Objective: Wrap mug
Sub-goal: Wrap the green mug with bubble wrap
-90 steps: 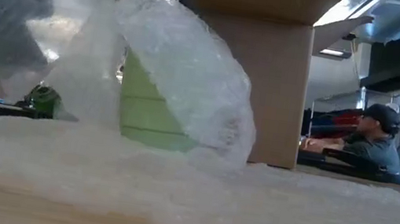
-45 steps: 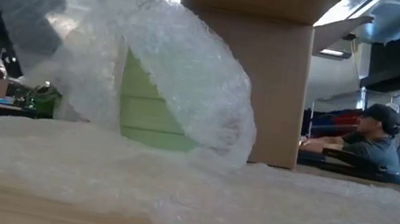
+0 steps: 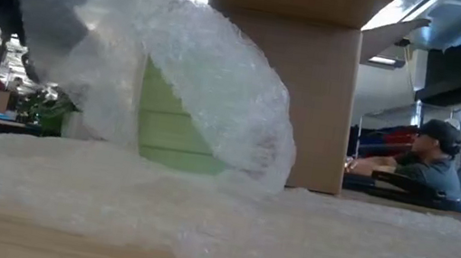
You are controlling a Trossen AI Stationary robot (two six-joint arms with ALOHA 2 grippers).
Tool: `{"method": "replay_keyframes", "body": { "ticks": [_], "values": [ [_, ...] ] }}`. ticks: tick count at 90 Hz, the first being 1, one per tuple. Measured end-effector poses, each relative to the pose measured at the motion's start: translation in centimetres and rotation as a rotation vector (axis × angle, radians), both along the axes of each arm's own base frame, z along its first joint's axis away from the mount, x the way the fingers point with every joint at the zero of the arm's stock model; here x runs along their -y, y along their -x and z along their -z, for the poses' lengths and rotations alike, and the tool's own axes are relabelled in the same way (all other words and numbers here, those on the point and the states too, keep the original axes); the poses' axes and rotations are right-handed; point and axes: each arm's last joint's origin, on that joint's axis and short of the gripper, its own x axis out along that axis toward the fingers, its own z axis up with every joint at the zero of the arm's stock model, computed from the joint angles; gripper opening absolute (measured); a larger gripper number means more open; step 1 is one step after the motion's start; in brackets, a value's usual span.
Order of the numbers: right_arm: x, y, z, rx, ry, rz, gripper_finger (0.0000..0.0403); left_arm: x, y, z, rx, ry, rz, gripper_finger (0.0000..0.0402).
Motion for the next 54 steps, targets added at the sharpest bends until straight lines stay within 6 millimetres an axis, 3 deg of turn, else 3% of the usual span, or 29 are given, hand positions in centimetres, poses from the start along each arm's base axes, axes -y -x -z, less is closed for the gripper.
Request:
{"method": "replay_keyframes", "body": {
  "ticks": [9,54],
  "values": [
    [0.1,-0.1,-0.1,0.021,0.009,0.037,0.0010,0.0,0.0,0.0,0.004,-0.001,0.001,0.0000],
    [-0.1,1.1,0.7,-0.074,-0.029,0.350,0.0000,-0.5,0.4,-1.1,0.072,-0.153,-0.048,0.0000]
  ]
}}
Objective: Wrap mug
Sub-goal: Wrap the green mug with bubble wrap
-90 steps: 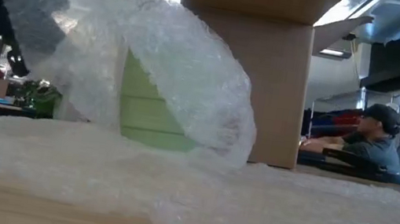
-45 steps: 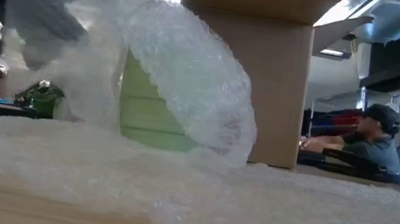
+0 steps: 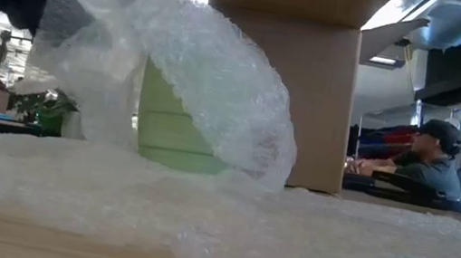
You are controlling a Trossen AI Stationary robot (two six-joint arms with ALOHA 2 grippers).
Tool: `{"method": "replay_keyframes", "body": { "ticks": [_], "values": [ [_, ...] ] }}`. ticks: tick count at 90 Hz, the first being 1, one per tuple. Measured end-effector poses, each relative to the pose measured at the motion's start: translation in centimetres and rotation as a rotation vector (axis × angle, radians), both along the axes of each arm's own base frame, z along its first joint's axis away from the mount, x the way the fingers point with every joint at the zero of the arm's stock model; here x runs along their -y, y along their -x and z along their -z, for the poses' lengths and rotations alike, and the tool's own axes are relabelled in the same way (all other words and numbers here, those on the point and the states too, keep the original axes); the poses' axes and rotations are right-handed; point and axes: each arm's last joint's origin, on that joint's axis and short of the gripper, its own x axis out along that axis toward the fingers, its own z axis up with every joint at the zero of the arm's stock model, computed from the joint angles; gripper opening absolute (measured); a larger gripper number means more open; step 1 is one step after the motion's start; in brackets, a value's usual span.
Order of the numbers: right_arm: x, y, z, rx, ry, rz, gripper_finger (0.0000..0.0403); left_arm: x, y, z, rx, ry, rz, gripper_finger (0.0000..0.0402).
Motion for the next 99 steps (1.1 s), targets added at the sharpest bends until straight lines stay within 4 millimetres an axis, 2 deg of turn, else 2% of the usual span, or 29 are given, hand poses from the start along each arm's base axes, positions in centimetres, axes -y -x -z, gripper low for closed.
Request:
{"method": "replay_keyframes", "body": {
  "ticks": [17,41,67,74,91,99],
  "values": [
    [-0.1,0.4,0.2,-0.011,0.018,0.078,0.0000,-0.2,0.8,-0.7,0.022,-0.023,0.011,0.0000],
    [0.2,0.7,0.3,-0.030,0.043,0.149,0.0000,0.2,3.2,-0.7,-0.023,0.044,0.095,0.0000],
    [0.4,0.7,0.3,-0.014,0.066,0.185,0.0000,1.3,5.3,-2.2,-0.220,0.059,0.140,0.0000],
    [0.4,0.7,0.3,-0.013,0.067,0.186,0.0000,1.7,5.5,-1.8,-0.266,0.087,0.147,0.0000],
    [0.4,0.6,0.2,-0.002,0.063,0.186,0.0000,3.0,5.2,0.7,-0.416,0.143,0.104,0.0000],
    [0.4,0.5,0.2,0.005,0.058,0.186,0.0000,3.7,4.7,1.2,-0.434,0.150,0.095,0.0000]
  ]
}}
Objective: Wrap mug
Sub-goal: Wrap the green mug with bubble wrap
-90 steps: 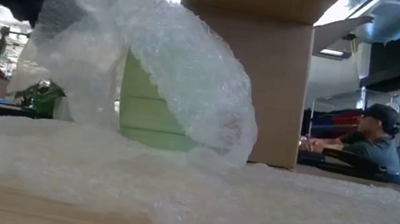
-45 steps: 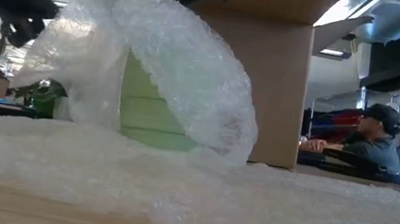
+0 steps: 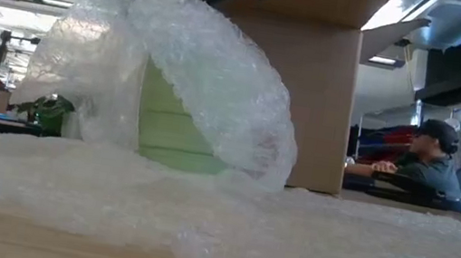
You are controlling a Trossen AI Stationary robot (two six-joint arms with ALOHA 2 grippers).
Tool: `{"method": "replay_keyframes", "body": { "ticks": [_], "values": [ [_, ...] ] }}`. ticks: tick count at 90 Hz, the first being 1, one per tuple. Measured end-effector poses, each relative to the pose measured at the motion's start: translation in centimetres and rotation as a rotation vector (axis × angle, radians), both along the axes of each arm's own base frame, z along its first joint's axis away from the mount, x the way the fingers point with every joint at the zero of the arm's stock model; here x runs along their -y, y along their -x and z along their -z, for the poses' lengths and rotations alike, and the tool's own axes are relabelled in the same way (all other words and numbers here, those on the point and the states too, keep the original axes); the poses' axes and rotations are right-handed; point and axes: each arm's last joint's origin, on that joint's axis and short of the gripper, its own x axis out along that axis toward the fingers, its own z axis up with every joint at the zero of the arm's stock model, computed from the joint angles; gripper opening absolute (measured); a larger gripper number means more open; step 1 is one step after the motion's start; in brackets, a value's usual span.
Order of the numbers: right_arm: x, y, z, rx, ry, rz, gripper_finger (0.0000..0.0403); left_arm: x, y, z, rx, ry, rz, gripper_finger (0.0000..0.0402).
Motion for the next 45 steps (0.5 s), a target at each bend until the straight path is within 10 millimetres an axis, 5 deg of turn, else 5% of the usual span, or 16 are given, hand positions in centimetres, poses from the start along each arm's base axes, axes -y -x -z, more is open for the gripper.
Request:
{"method": "replay_keyframes", "body": {
  "ticks": [45],
  "values": [
    [-2.5,0.3,-0.4,0.059,-0.080,-0.040,0.0000,-1.5,-3.7,0.6,0.125,-0.343,-0.245,0.0000]
  ]
}}
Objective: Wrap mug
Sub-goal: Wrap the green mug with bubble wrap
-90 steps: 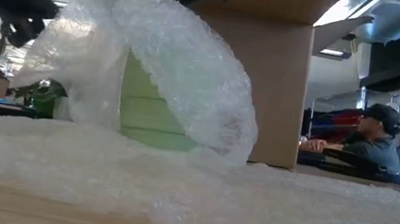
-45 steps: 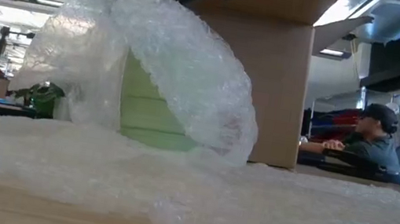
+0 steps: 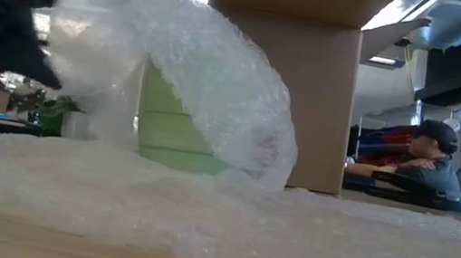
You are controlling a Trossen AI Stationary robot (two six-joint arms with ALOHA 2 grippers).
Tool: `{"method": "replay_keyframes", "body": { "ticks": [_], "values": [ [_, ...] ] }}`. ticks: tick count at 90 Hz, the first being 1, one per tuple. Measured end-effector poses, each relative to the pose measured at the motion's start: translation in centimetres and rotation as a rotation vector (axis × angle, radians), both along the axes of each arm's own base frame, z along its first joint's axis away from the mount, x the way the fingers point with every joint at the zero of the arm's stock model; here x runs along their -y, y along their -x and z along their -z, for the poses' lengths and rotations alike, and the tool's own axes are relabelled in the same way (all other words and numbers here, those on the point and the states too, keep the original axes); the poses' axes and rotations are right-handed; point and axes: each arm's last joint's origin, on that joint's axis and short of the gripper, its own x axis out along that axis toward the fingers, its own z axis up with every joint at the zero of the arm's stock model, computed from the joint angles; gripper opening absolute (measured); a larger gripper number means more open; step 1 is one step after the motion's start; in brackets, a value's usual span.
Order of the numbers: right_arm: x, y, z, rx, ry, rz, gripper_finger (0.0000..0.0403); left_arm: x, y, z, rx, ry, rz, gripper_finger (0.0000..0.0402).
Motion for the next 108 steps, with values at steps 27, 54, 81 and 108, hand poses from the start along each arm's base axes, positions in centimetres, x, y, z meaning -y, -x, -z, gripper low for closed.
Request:
{"method": "replay_keyframes", "body": {
  "ticks": [27,54,81,108],
  "values": [
    [-1.6,0.0,-0.8,0.024,-0.114,-0.132,0.0001,-1.2,-2.1,-1.8,0.090,-0.181,-0.011,0.0000],
    [-1.8,0.0,-4.7,0.114,-0.129,-0.238,0.0026,-2.2,-2.9,-1.9,0.069,-0.160,0.039,0.0000],
    [-1.0,0.2,-4.3,0.058,-0.095,-0.236,0.0152,-2.3,-3.0,-1.9,0.066,-0.160,0.040,0.0000],
    [-0.5,0.6,-3.2,-0.047,-0.087,-0.183,0.0190,-2.3,-3.0,-1.9,0.062,-0.158,0.056,0.0000]
  ]
}}
